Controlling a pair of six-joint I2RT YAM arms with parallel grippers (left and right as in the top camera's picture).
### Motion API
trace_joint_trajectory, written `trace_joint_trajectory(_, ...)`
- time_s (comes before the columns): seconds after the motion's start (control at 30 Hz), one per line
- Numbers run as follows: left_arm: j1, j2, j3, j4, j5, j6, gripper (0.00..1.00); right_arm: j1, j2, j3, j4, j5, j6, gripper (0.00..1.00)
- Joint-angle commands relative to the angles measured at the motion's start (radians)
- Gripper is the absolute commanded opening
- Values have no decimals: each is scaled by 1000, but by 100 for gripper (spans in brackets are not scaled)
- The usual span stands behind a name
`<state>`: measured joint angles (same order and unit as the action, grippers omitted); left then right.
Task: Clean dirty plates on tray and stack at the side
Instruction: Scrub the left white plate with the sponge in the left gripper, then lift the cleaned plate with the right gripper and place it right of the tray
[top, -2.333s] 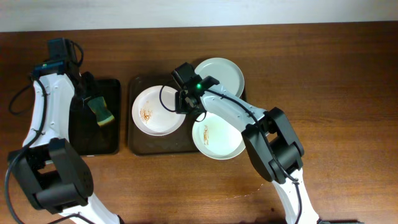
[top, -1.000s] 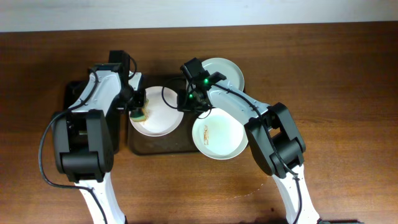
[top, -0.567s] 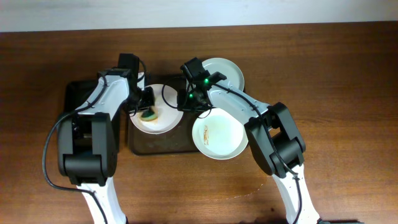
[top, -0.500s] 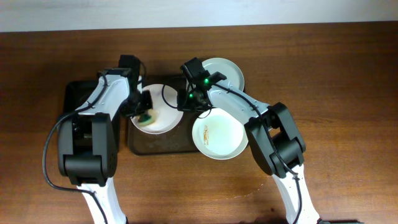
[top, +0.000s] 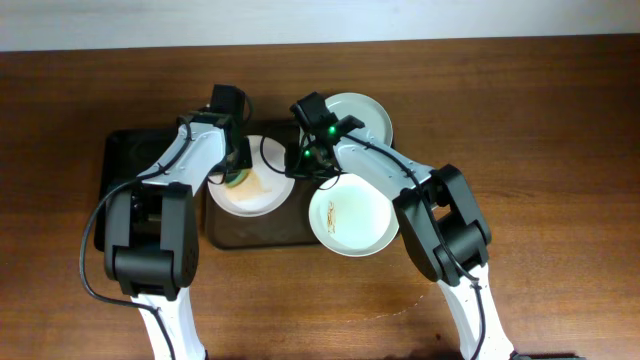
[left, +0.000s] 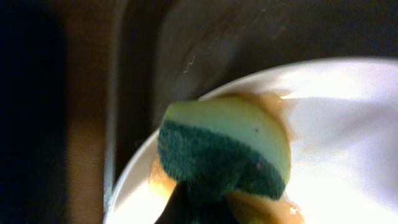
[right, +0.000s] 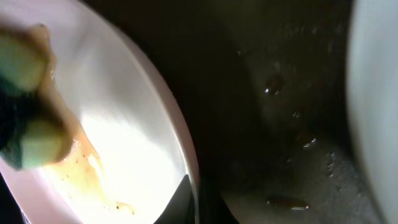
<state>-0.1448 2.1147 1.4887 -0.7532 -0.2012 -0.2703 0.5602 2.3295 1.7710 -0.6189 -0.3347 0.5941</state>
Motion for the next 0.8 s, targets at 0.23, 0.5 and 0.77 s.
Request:
trace_joint_trajectory(0.23,16,40,-29,-84,560,306,1,0,20,10,-5,-6,-11,4)
trace_joint_trajectory(0.5,37,37,35,32,224,-26,1,0,20,8,-9,-6,-14,4)
trace_joint_trajectory(0.77,203,4,423,-415,192,23,1,0,15,20,-19,-6,-14,4)
